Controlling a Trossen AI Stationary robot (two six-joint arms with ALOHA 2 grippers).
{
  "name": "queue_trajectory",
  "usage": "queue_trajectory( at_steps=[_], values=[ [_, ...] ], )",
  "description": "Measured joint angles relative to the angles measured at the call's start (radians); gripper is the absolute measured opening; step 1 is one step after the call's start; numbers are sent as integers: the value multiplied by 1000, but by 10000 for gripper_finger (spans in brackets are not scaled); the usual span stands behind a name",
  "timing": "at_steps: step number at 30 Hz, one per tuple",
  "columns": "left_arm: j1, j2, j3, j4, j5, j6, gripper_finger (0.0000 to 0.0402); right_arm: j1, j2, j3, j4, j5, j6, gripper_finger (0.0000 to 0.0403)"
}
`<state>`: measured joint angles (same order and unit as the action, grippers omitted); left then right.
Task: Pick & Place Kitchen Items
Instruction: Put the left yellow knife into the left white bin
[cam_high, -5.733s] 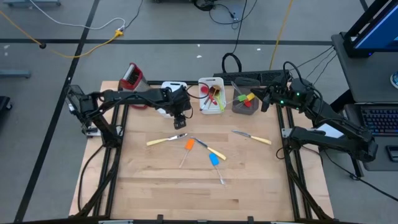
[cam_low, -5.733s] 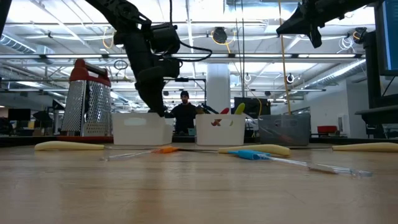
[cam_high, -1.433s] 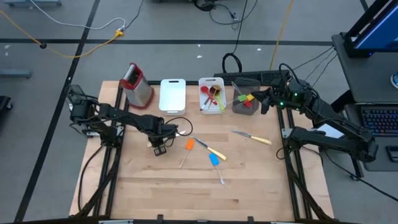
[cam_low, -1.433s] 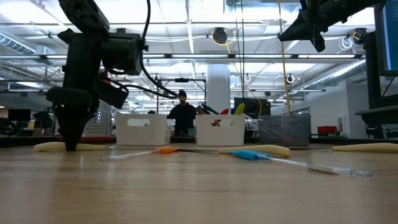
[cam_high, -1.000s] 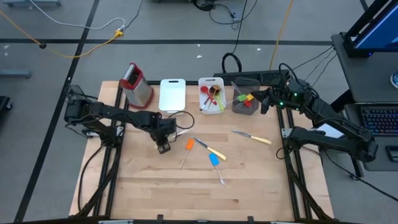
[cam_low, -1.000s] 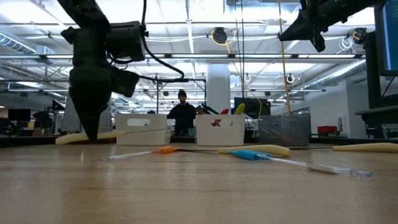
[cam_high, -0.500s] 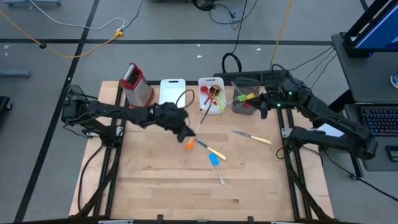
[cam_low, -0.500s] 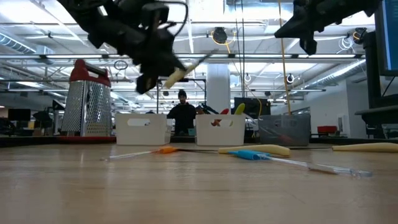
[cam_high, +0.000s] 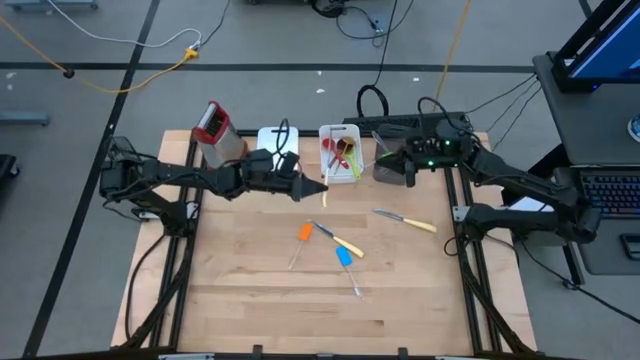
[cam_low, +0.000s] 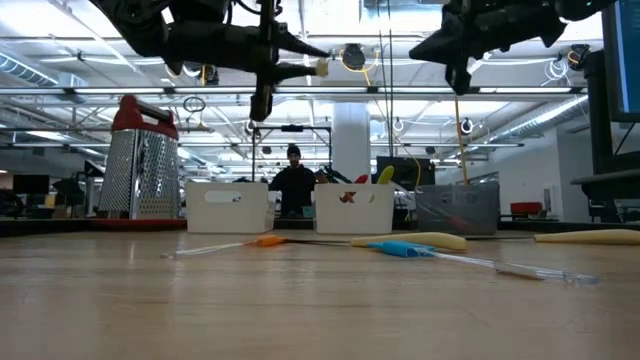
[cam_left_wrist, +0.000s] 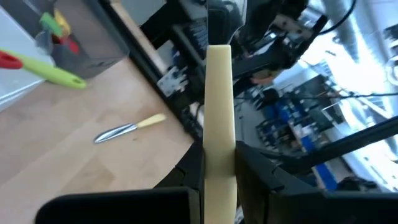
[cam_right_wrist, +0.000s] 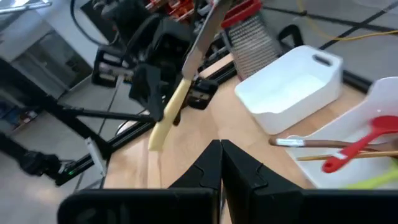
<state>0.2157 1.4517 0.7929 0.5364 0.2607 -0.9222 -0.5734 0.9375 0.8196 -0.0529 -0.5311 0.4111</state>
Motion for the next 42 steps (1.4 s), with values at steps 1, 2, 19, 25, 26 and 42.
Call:
queue_trajectory(
  at_steps=[1, 2, 19, 25, 26, 42],
  values=[
    [2, 0, 0, 11, 0, -8, 48, 7, 11, 0, 12, -8, 0, 0],
    [7, 0, 0, 17, 3, -15, 48, 14, 23, 0, 30, -20, 0, 0],
    [225, -154, 3, -209, -124, -82, 48, 98, 68, 0, 52, -24, -2, 0],
    [242, -251, 41, -560, -186, -112, 48, 98, 68, 0, 52, -22, -3, 0],
    [241, -255, 62, -648, -191, -113, 48, 98, 68, 0, 52, -22, -3, 0],
    [295, 6, 557, -1480, -249, -47, 48, 98, 68, 0, 56, -23, -11, 0]
  ],
)
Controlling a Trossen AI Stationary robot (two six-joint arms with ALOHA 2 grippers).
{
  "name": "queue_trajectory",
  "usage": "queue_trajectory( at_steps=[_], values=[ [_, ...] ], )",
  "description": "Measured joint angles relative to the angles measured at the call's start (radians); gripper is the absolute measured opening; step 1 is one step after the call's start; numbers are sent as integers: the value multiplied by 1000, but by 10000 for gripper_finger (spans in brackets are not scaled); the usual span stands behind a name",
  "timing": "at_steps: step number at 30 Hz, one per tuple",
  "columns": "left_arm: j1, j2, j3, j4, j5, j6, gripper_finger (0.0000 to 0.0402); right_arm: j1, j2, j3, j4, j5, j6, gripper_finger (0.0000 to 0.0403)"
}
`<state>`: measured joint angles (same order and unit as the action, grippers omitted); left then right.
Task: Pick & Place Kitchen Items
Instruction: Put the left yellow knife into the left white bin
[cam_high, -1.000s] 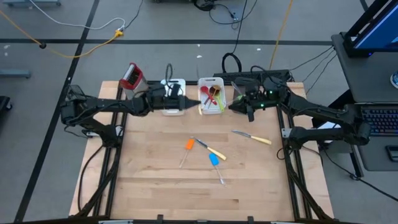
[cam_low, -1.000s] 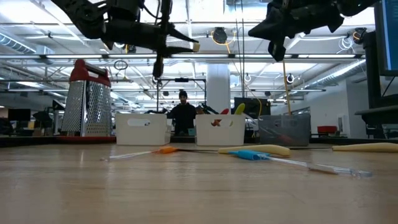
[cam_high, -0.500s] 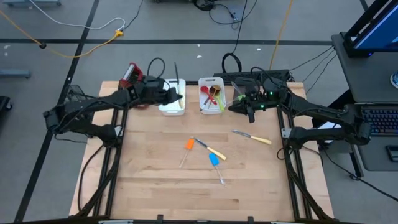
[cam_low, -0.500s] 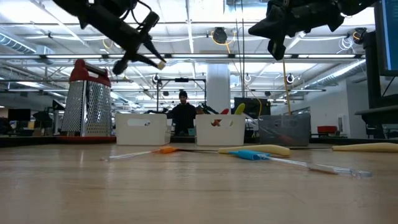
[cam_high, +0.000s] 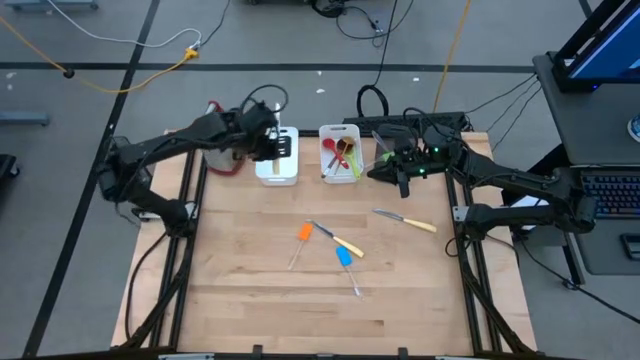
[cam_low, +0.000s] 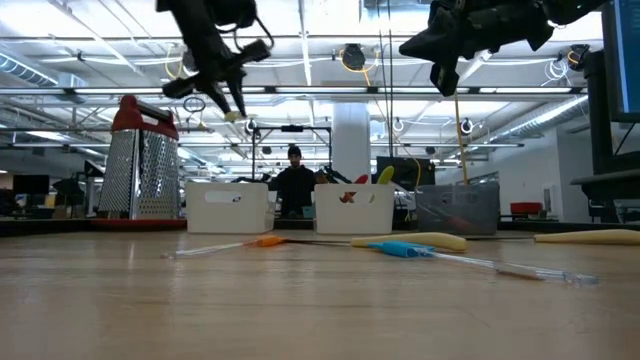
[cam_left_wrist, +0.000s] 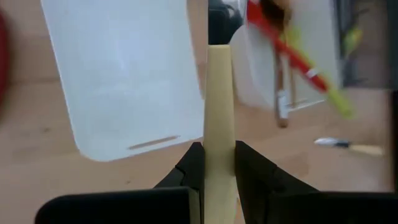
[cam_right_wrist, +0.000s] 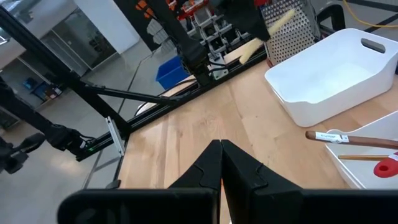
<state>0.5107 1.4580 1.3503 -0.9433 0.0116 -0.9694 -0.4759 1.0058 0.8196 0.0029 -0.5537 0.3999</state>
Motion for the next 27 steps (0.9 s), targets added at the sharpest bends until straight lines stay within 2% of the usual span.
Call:
queue_trajectory(
  at_steps=[5, 8, 14, 18, 27],
  values=[
    [60, 154, 110, -170, 117, 66, 48, 0, 0, 0, -2, -1, 0, 0],
    [99, 224, 154, -261, 152, 91, 48, 0, 0, 0, -5, -1, 0, 0],
    [172, 324, 187, -368, 250, 135, 60, 0, 0, 0, -5, -37, 0, 0],
    [198, 389, 187, -470, 280, 147, 65, 0, 0, 0, -4, -73, 0, 0],
    [210, 435, 187, -435, 366, 129, 69, 0, 0, 0, -8, -105, -23, 0]
  ],
)
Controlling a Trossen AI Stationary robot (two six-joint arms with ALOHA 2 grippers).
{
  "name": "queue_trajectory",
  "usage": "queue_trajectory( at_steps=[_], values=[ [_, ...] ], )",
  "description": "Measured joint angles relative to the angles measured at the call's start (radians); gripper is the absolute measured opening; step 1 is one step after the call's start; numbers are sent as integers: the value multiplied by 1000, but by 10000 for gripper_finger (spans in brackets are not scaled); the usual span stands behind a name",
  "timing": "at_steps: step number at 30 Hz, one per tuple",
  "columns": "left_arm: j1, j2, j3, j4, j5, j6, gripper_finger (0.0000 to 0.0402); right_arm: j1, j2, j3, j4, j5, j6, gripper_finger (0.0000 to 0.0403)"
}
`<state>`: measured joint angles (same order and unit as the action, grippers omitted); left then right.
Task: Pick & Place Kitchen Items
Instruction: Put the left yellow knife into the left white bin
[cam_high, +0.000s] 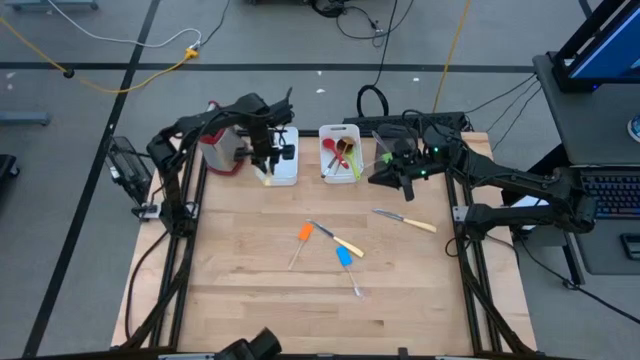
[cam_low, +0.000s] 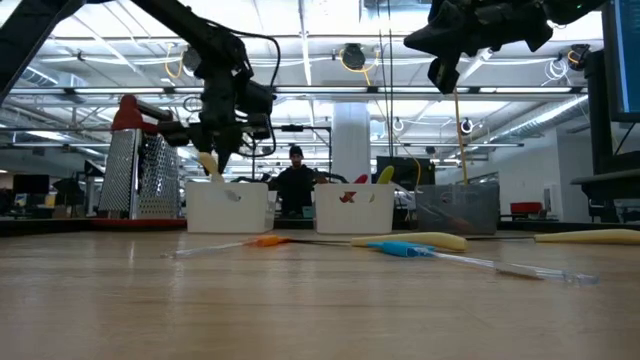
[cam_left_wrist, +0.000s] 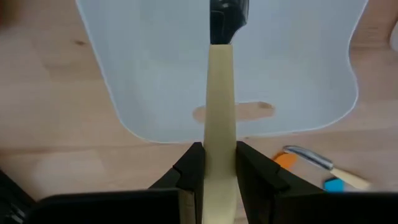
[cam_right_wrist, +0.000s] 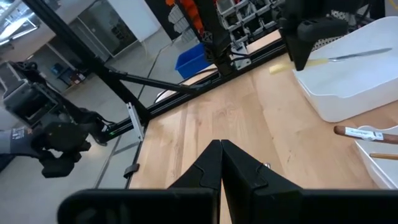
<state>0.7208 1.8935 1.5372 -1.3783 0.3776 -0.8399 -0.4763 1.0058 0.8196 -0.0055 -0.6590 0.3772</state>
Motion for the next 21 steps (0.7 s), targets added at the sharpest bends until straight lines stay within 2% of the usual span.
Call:
queue_trajectory(
  at_steps=[8, 16, 21],
  values=[
    [52, 0, 0, 50, 74, 7, 71, 0, 0, 0, -8, -1, -8, 0],
    [66, 0, 0, 163, 52, 17, 73, 0, 0, 0, -24, -1, -23, 0],
    [75, 0, 0, 161, 30, 20, 102, 0, 0, 0, -24, -1, -23, 0]
  ],
)
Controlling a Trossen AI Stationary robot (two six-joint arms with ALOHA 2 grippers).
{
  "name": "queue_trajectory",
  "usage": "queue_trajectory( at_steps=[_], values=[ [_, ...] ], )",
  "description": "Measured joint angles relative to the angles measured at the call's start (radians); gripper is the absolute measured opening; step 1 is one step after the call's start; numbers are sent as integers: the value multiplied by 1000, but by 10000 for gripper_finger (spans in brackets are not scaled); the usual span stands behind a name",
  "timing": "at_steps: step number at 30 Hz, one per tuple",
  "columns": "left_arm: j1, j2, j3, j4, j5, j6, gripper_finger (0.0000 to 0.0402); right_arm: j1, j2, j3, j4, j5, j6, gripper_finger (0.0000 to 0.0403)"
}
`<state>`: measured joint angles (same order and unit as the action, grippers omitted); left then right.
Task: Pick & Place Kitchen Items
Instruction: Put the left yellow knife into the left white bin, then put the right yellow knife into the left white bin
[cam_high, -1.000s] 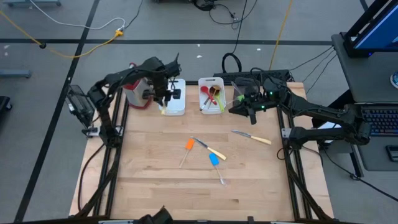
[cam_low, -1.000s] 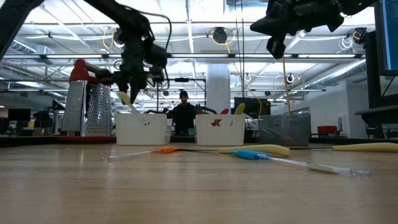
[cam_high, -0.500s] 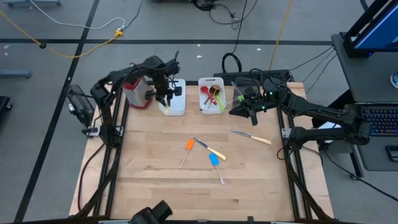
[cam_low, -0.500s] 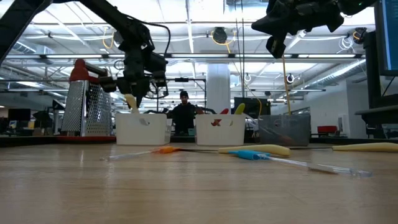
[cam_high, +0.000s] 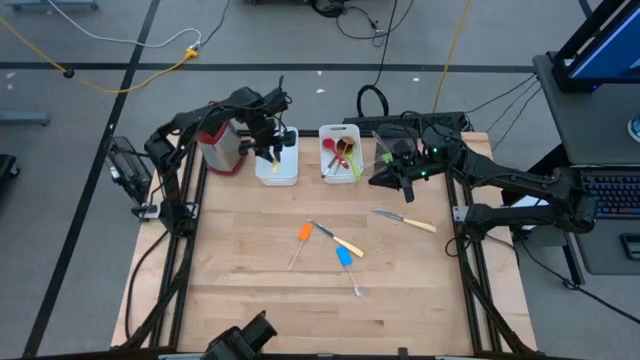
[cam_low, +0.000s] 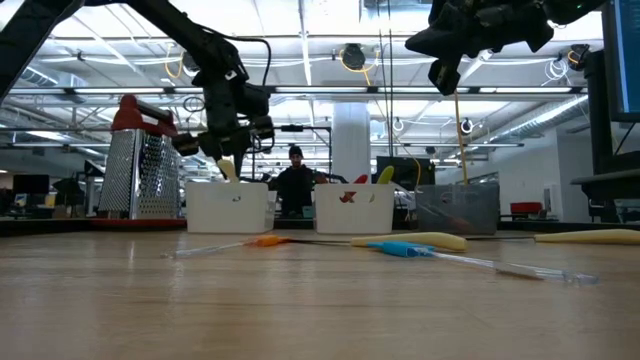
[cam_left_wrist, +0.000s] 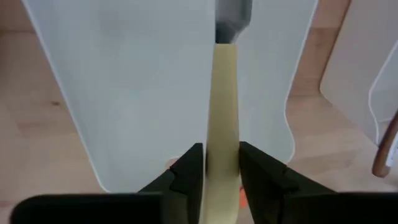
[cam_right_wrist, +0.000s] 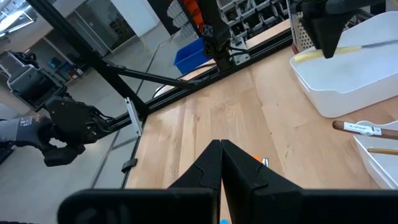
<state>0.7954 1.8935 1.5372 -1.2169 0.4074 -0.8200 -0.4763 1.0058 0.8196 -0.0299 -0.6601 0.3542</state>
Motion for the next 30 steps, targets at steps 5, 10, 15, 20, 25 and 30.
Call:
queue_trajectory(
  at_steps=[5, 10, 15, 20, 25, 30],
  values=[
    [0, 0, 0, -37, -8, 12, 149, 0, 0, 0, 0, 0, 0, 0],
    [2, 0, 0, -39, -15, 27, 177, 0, 0, 0, 0, 0, 0, 0],
    [2, 0, 0, -39, -17, 37, 183, 0, 0, 0, 0, 0, 0, 0],
    [2, 0, 0, -34, -52, 45, 184, 0, 0, 0, 0, 0, 0, 0],
    [3, -18, -1, 40, -69, 82, 184, 0, 0, 0, 0, 0, 0, 0],
    [1, -50, -1, 84, -70, 103, 184, 0, 0, 0, -11, 0, 0, 0]
  ],
)
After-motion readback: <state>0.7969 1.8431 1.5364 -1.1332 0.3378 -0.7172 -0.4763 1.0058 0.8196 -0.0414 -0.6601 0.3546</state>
